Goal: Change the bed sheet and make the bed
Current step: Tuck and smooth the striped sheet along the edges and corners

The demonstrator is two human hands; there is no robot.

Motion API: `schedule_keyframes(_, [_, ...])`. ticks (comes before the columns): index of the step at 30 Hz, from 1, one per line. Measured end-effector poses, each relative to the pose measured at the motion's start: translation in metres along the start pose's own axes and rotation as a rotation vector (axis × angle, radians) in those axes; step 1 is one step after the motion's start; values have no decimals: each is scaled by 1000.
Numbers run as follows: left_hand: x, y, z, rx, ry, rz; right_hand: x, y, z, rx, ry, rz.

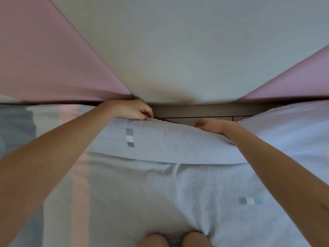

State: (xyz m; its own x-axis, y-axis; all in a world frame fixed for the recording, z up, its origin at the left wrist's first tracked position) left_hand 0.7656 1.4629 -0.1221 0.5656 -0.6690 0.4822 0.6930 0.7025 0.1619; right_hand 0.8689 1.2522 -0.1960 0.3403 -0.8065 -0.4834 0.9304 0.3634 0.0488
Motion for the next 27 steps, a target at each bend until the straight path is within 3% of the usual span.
schedule_keyframes(6, [-13,-41,-9,-112,152,-124,-43,-2,15,-45,-68,-55])
schedule_keyframes(9, [-15,-53,-5,-118,170,-98,-104,-27,-3,-121,35,-260])
schedule_keyframes(13, [-13,-56,1,-101,126,-34,-128,-56,-19,-167,89,-204])
schedule_keyframes(17, [-14,-36,20,65,-35,173,-110,-62,-17,-152,62,-235])
schedule_keyframes(20, [-15,-29,42,232,-80,60,-115,-64,-17,-100,121,-241])
schedule_keyframes(24, [-20,-32,69,481,69,-332,-112,-72,-10,-66,143,-353])
schedule_keyframes(27, [-46,-18,79,467,182,-441,-108,-78,-12,-40,135,-396])
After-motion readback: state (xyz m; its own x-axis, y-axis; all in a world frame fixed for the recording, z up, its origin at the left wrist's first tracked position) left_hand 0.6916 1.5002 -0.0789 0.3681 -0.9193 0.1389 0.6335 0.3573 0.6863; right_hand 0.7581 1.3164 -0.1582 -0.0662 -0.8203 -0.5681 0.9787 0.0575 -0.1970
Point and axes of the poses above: each hand's wrist, its own z-axis away from the middle knuckle, its own y-axis out of the back of the hand, x = y × z, the point moved 7 cm from there along -z, towards the middle knuckle, and after that the axes turned 14 degrees about -x, right-handed, at the moved point
